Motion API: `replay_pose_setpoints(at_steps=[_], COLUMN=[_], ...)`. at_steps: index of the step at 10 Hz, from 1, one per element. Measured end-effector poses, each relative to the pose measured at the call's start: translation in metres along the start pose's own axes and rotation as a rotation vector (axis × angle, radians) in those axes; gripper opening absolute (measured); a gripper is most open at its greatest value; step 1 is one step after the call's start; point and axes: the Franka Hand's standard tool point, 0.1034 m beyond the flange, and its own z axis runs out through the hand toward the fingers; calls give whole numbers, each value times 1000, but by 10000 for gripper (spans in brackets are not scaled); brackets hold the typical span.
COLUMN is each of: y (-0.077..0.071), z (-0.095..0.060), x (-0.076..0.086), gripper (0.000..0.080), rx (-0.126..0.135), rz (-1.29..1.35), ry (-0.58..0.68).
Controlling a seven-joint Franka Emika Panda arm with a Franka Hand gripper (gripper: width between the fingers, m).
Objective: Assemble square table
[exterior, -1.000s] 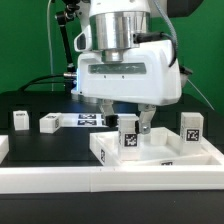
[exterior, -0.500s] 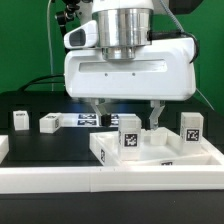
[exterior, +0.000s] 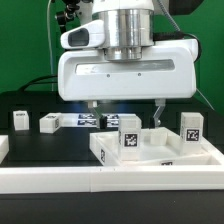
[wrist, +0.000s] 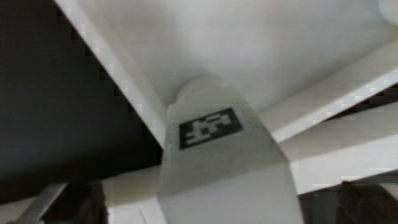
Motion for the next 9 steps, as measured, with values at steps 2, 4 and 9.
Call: replay_pose_setpoints(at_steps=[2,4,9], y=[2,3,3], z=[0,1,1], x=[0,0,0], gripper=[649,649,288], rx=[-4,-4,-2], rz=[-113,-187,-92], ry=[-1,-1,-1])
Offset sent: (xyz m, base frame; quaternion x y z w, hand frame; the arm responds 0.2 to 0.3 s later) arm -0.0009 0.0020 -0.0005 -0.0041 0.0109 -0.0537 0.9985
